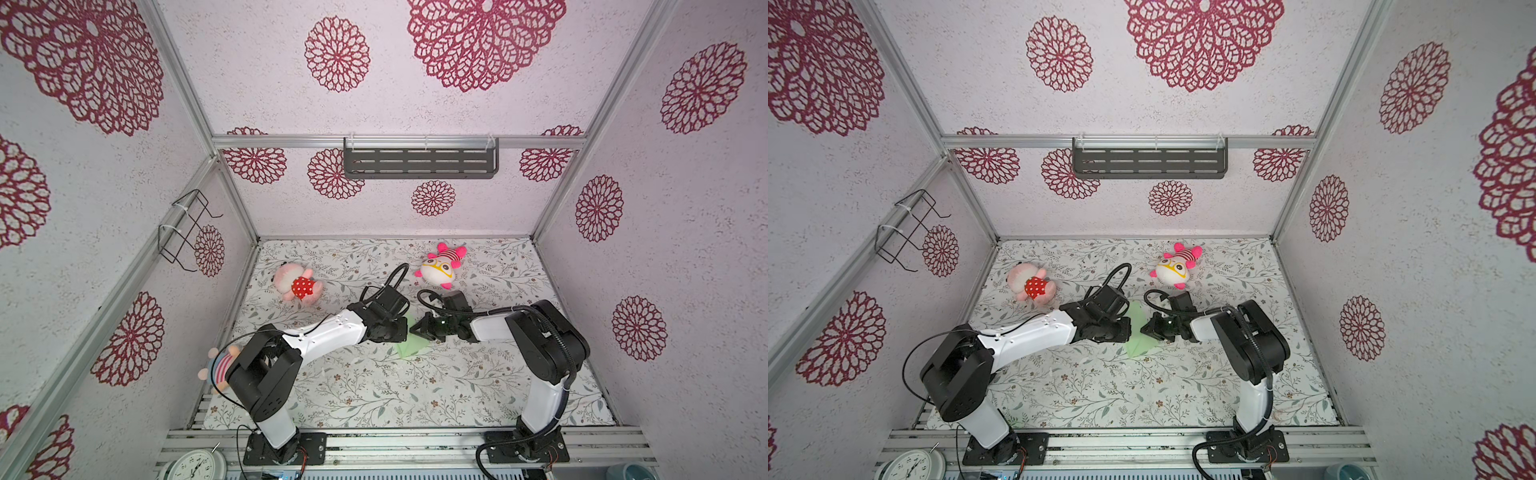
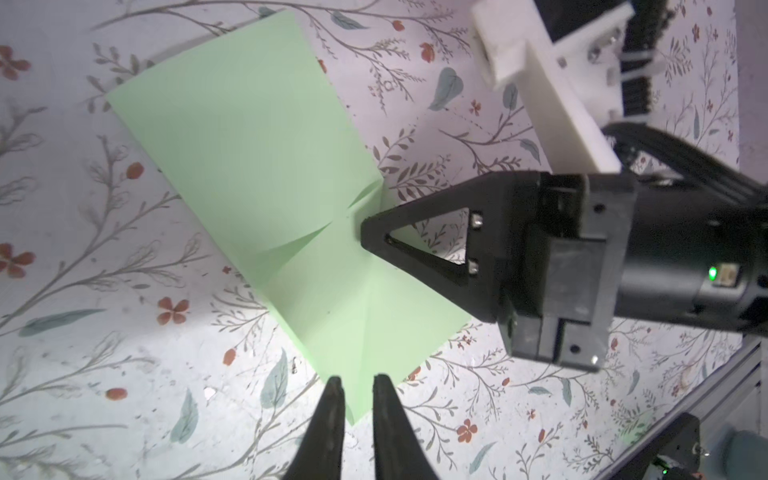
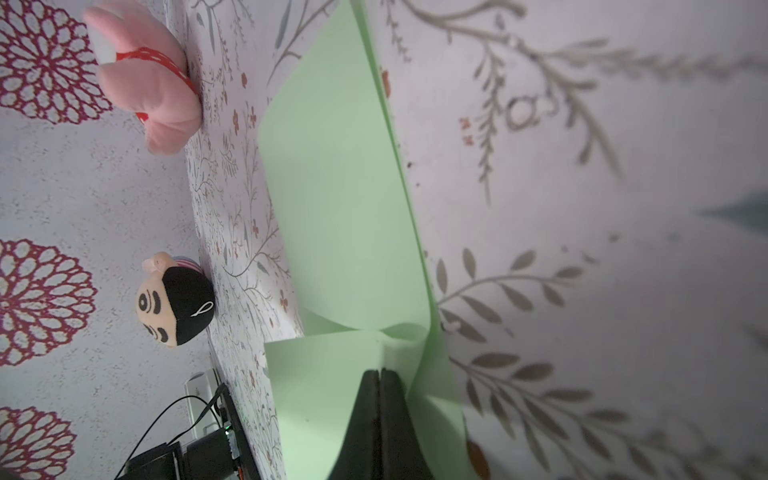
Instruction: Fold a paper plane with a square sheet of paper (pick it up from the middle)
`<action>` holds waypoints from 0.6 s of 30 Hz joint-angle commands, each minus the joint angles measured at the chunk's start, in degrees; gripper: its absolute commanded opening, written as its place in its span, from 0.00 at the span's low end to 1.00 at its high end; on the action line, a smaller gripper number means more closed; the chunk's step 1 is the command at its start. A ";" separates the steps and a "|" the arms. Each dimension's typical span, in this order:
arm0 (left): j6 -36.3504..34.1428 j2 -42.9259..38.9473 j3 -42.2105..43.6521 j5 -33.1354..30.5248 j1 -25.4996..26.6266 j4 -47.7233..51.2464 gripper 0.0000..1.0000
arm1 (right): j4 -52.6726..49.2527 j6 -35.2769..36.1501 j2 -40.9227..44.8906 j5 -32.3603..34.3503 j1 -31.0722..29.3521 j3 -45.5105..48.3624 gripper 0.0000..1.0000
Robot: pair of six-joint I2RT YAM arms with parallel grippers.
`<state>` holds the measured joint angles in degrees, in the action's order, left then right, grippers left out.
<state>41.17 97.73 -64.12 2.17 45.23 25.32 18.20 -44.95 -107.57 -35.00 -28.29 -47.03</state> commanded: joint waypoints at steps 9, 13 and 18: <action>-10.22 9.99 -6.55 -6.83 5.45 0.33 0.14 | -4.25 -4.83 -4.93 1.47 0.01 1.94 0.05; -11.00 11.73 -7.56 -6.87 5.66 0.61 0.12 | -3.76 -5.32 -5.11 0.95 0.18 2.14 0.05; -11.37 13.04 -7.18 -8.66 5.72 1.29 0.10 | -4.13 -5.13 -5.19 0.99 0.29 2.13 0.05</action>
<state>31.31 109.75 -70.57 -4.43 50.63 25.65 21.56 -49.67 -109.43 -38.02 -27.79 -47.03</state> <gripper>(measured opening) 0.104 0.055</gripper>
